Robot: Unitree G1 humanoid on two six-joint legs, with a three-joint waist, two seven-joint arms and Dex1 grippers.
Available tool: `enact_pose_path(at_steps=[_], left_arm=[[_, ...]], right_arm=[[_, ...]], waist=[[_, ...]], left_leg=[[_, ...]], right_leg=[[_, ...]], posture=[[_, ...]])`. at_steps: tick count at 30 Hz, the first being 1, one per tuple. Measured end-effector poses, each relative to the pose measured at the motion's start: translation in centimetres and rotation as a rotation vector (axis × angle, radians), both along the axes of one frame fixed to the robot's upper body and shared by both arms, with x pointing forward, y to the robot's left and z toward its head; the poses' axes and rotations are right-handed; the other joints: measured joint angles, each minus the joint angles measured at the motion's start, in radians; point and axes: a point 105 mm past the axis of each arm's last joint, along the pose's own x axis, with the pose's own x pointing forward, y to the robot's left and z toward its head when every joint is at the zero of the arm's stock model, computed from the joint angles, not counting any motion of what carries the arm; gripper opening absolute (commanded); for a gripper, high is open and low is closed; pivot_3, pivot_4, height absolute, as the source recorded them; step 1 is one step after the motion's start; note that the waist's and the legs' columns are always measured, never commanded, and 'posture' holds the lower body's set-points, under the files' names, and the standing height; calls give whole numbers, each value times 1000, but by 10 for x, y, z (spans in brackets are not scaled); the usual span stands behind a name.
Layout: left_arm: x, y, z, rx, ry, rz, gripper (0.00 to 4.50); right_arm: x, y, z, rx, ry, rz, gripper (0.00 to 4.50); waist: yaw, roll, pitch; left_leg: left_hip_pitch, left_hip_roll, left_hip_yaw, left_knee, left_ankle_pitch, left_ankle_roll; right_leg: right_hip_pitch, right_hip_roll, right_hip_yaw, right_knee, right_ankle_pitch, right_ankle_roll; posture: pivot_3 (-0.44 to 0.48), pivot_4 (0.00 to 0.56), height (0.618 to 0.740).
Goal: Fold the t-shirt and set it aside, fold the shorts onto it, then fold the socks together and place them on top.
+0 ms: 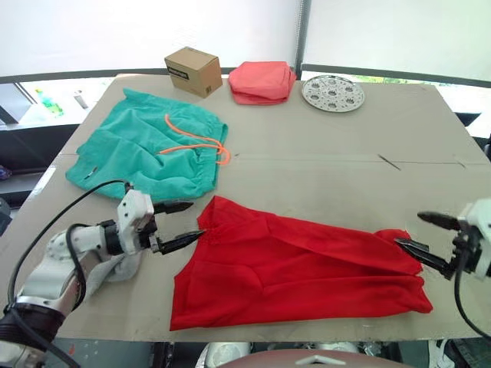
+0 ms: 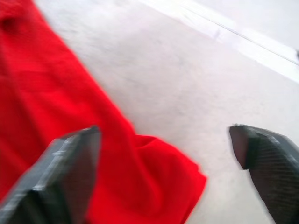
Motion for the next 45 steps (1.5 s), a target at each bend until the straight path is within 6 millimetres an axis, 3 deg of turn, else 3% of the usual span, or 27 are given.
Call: enact_pose_path(at_steps=[6,15,18,26,35,36,37,40,45], left_arm=[[21,-19,7,33,79,-18,4466],[42,-39,-24,225,98,-86,4466],[48,-37,-30,283,60,-88,3671],[59,-30,-34,276,17,-31,51],[61,-30,-37,119,97,70,51],[61,-31,-36,116,96,83,0],[62,-32,-36,111,92,93,0],[62,-33,-37,117,85,95,0],[61,-32,-35,149,65,94,0]], right_arm=[[18,2,-13,-115,101,55,4494],[22,1,-37,-244,232,180,4494],[21,-3,-44,-281,259,186,3729],[31,-2,-44,-263,248,133,11],[60,-14,-27,-230,199,-46,11],[68,-13,-26,-254,178,-48,754],[72,-11,-25,-265,166,-28,986],[73,-8,-23,-285,147,17,2355],[57,-27,-18,-381,179,68,2355]], waist=[[-1,0,0],[-2,0,0],[-2,-1,0],[-3,-2,-3],[-2,-1,-3],[-4,-1,-3],[-3,-1,-3],[-1,-1,-3],[-3,0,-3]], left_leg=[[-1,-3,0,1,0,0],[-1,-3,1,1,0,0],[-1,-2,1,1,0,0],[1,-2,1,2,0,1],[0,-2,0,2,0,1],[0,-2,1,2,0,1],[0,-2,1,2,0,1],[0,-2,0,2,0,1],[0,-2,0,2,0,1]], right_leg=[[0,1,1,0,1,-2],[0,2,2,0,2,-3],[0,2,2,0,2,-4],[1,0,2,1,2,-3],[1,0,1,1,3,-3],[1,0,2,1,3,-3],[1,0,2,1,3,-3],[1,0,1,1,3,-3],[1,-1,1,1,3,-3]], posture=[[0,150,740],[0,150,740],[0,150,740],[0,150,740],[0,150,740],[0,150,740],[0,150,740],[0,150,740],[0,150,740]])
